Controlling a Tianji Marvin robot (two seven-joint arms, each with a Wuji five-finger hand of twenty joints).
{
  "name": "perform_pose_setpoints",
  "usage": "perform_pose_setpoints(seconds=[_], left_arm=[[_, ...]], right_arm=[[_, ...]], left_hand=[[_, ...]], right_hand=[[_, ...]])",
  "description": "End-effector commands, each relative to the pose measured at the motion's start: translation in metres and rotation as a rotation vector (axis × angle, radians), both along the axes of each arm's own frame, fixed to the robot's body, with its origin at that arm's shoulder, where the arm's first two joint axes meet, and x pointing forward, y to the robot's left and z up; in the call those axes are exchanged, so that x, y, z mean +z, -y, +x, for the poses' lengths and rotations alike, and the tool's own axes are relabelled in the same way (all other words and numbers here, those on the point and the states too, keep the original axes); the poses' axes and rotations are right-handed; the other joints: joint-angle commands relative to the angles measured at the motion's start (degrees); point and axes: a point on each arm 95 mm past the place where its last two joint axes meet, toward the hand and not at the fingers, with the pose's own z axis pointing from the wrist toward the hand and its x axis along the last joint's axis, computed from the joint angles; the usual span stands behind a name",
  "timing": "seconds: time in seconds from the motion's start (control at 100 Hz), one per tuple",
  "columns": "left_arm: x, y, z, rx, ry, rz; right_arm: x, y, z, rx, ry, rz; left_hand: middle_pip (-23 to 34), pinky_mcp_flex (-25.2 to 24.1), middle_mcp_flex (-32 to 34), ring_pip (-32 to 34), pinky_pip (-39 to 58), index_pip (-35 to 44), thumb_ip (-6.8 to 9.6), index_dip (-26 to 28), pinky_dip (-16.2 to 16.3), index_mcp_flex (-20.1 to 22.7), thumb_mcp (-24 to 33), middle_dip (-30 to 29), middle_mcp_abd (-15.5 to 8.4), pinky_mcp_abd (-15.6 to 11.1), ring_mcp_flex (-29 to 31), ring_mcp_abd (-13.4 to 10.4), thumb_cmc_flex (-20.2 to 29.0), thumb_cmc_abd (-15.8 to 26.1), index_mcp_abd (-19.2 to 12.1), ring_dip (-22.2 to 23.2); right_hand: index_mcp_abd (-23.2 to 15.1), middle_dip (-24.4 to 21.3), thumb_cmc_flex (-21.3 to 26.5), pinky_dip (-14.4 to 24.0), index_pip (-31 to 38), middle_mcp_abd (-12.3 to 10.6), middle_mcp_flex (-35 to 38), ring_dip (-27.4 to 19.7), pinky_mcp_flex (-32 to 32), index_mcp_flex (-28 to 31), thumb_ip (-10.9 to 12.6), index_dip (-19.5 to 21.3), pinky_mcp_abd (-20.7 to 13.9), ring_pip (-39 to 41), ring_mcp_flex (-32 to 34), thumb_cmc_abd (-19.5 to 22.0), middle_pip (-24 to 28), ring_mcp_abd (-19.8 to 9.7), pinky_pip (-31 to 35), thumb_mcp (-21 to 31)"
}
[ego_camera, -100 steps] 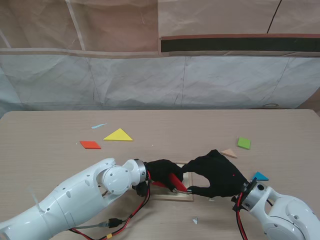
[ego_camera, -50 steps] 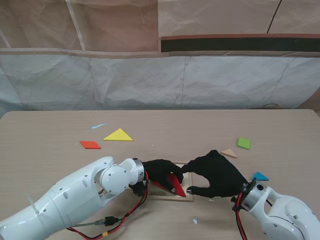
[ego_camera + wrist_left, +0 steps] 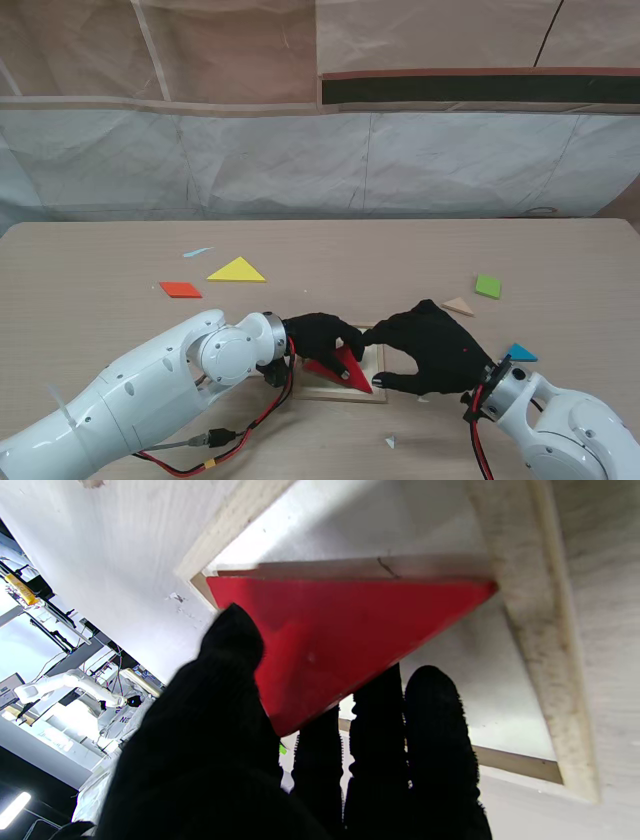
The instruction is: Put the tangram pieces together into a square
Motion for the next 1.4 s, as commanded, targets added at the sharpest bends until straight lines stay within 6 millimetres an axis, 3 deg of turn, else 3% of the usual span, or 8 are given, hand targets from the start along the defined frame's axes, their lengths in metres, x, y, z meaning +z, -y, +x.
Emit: perform_pose_setpoints(seconds=[0.0, 0.18, 0.38, 0.74, 0.94, 1.07, 1.21, 1.39], left_arm=[[0.002, 0.001, 0.000, -0.005, 0.003, 0.006], [-0.002, 0.001, 0.001, 0.008, 0.030, 0.027], [-0.003, 0.005, 0.004, 0.039, 0.028, 0.002], [-0.003, 0.010, 0.003, 0.115, -0.050, -0.042], [-0.003, 0.006, 0.000, 0.075, -0.060, -0.012], [-0.003, 0.003, -0.001, 0.060, -0.048, 0.010], [-0.001, -0.001, -0.001, 0.046, -0.016, 0.042], [0.002, -0.002, 0.001, 0.042, 0.020, 0.037]], right_arm=[[0.000, -0.003, -0.001, 0.008, -0.001, -0.005], [-0.001, -0.002, -0.002, 0.005, -0.005, -0.006], [-0.002, -0.001, -0.002, -0.003, -0.014, -0.008], [-0.004, 0.000, -0.002, -0.007, -0.009, -0.012], [-0.005, 0.000, -0.002, -0.013, -0.017, -0.006], [-0.005, 0.000, -0.002, -0.016, -0.019, 0.003], [-0.006, 0.000, -0.002, -0.015, -0.023, 0.002], [-0.006, 0.000, -0.002, -0.017, -0.029, 0.003]], left_hand=[[0.1, 0.7, 1.3, 1.8, 2.6, 1.7, 0.37, 0.1, 0.6, 2.5, -2.2, -0.5, 0.6, -0.4, 1.4, 1.5, 2.9, 0.4, -2.5, -1.2], [-0.8, 4.3, 4.5, 3.3, 4.8, 4.2, 1.79, -1.7, 0.5, 4.3, -7.5, 2.8, 1.6, 0.5, 4.5, 1.9, 6.7, 1.8, -2.0, -1.8], [-12.2, 14.9, 16.0, 6.5, 8.4, 7.6, 1.47, -5.0, -5.6, 8.9, -1.3, 11.4, 3.9, -2.1, 12.7, -2.4, 12.4, 1.5, 1.6, -4.0], [-9.7, 24.8, 19.6, 8.0, 10.7, 8.0, 1.27, -7.0, -12.5, 11.2, 2.4, 11.6, 9.3, -3.6, 20.6, -5.8, 15.4, 1.3, 6.3, -5.6], [-10.7, 18.6, 17.9, 5.5, 8.5, 7.1, 0.89, -6.8, -13.1, 9.8, 2.0, 11.4, 6.1, -2.2, 15.8, -3.9, 13.8, -0.2, 4.2, -5.8], [-13.2, 13.7, 15.3, 3.9, 6.4, 5.4, 0.09, -5.7, -9.1, 7.3, 3.0, 12.6, 4.4, -1.6, 11.7, -2.3, 10.7, -2.4, 3.3, -4.7], [-2.5, 5.2, 3.5, 1.0, 2.0, 0.5, -0.87, -3.3, -4.3, 3.4, 7.4, 4.0, 1.9, -1.3, 4.1, -1.1, 3.6, -2.4, 2.7, -2.9], [-2.3, -3.8, -4.1, -5.4, -5.3, -5.9, 1.80, -3.0, -3.4, -1.3, 9.6, -2.2, 0.3, -0.3, -3.2, -0.8, -5.6, 0.0, 3.6, -4.0]], right_hand=[[-0.9, 0.1, -1.1, 0.1, -0.3, -0.3, -1.4, -0.3, -1.2, -0.6, 0.0, 0.0, 0.5, -1.4, -0.7, 2.1, -0.8, -0.4, -0.5, -1.2], [-0.9, 0.1, -1.1, 0.1, -0.3, -0.5, -1.4, -0.3, -1.2, -0.5, 0.0, 0.0, 0.5, -1.4, -0.7, 2.1, -0.8, -0.4, -0.6, -1.1], [-0.9, 0.1, -1.1, 0.1, -0.3, -0.3, -1.4, -0.3, -1.2, -0.6, 0.0, 0.0, 0.5, -1.4, -0.7, 2.1, -0.8, -0.4, -0.6, -1.1], [-0.9, 0.1, -1.0, 0.1, -0.2, -0.3, -1.3, -0.3, -1.1, -0.5, 0.0, 0.0, 0.5, -1.4, -0.7, 2.0, -0.8, -0.4, -0.6, -1.1], [-0.9, 0.1, -1.0, 0.1, -0.2, -0.4, -1.3, -0.3, -1.1, -0.4, 0.0, 0.0, 0.5, -1.4, -0.7, 2.0, -0.8, -0.4, -0.6, -1.1], [-0.9, 0.1, -0.9, 0.1, -0.2, -0.4, -1.3, -0.3, -1.2, -0.4, 0.0, 0.0, 0.5, -1.4, -0.6, 2.0, -0.8, -0.3, -0.6, -1.1], [-1.0, 0.1, -0.9, 0.1, -0.2, -0.3, -1.3, -0.3, -1.1, -0.4, 0.0, 0.0, 0.4, -1.4, -0.6, 2.1, -0.8, -0.4, -0.6, -1.2], [-0.9, 0.1, -0.9, 0.1, -0.1, -0.5, -1.2, -0.3, -1.1, -0.3, 0.0, 0.0, 0.5, -1.4, -0.5, 2.1, -0.8, -0.5, -0.6, -1.2]])
